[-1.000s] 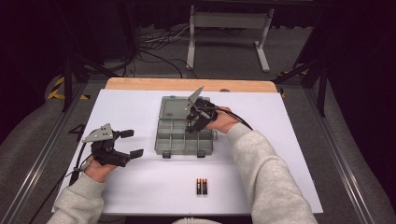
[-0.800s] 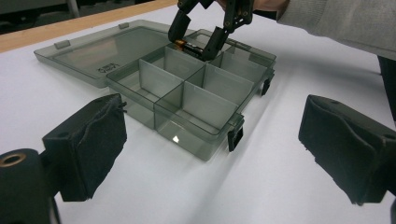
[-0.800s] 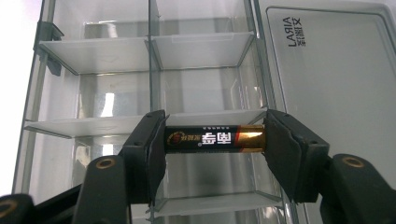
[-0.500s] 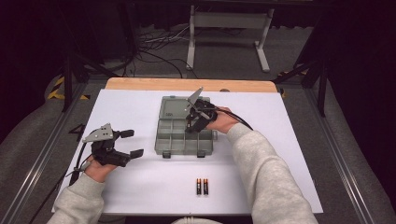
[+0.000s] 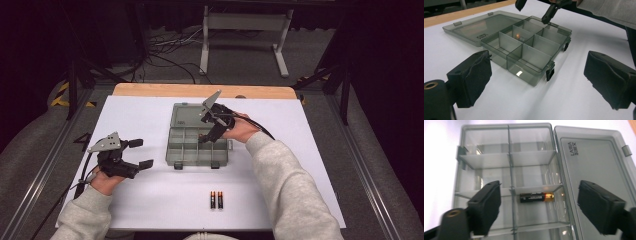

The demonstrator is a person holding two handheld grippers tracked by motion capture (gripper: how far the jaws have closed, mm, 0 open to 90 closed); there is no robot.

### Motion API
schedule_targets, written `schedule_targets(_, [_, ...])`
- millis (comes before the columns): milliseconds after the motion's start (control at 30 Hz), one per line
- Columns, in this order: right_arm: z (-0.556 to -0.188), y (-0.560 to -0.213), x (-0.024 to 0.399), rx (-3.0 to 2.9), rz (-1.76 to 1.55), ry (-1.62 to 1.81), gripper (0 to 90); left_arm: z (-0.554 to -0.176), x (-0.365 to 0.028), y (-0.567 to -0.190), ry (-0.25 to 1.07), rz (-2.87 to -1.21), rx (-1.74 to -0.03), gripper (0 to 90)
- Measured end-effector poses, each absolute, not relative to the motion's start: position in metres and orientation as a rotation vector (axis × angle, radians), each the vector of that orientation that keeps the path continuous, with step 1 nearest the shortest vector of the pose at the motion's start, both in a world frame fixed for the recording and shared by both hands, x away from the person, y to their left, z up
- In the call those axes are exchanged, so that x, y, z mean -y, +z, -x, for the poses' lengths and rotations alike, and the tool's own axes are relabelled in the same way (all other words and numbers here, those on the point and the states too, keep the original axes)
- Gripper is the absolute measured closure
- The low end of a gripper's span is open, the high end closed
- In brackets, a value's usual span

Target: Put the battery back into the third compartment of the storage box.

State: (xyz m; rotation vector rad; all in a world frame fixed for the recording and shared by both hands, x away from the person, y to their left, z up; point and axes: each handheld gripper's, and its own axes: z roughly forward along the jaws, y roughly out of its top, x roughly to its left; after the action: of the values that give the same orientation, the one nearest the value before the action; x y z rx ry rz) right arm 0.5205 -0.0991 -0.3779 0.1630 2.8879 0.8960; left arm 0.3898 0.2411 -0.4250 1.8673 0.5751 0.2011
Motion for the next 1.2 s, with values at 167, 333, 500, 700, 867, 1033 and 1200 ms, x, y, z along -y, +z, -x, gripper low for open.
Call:
schedule_targets(167, [-0.511, -0.363, 0.107, -2.855, -0.198, 0.933, 7.9, -0.39, -0.241, -0.425, 0.202, -1.867, -0.574, 8.2])
schedule_targets(333, [-0.492, -0.346, 0.12, -2.802, -0.209, 1.01, 5.3, -0.389, -0.241, -0.425, 0.2, -1.865, -0.575, 8.2])
schedule_targets(500, [-0.474, -0.338, 0.127, -2.771, -0.209, 1.058, 4.5, -0.389, -0.24, -0.425, 0.197, -1.864, -0.572, 8.2])
schedule_targets(700, [-0.46, -0.331, 0.14, -2.747, -0.24, 1.064, 3.7, -0.389, -0.24, -0.425, 0.196, -1.867, -0.576, 8.2])
schedule_targets(867, [-0.447, -0.328, 0.15, -2.733, -0.24, 1.08, 3.3, -0.389, -0.24, -0.425, 0.198, -1.867, -0.575, 8.2])
schedule_targets(1033, [-0.434, -0.325, 0.155, -2.731, -0.243, 1.075, 2.9, -0.389, -0.241, -0.424, 0.195, -1.869, -0.573, 8.2])
schedule_targets(1200, [-0.421, -0.328, 0.158, -2.735, -0.231, 1.07, 2.6, -0.389, -0.241, -0.424, 0.198, -1.871, -0.573, 8.2])
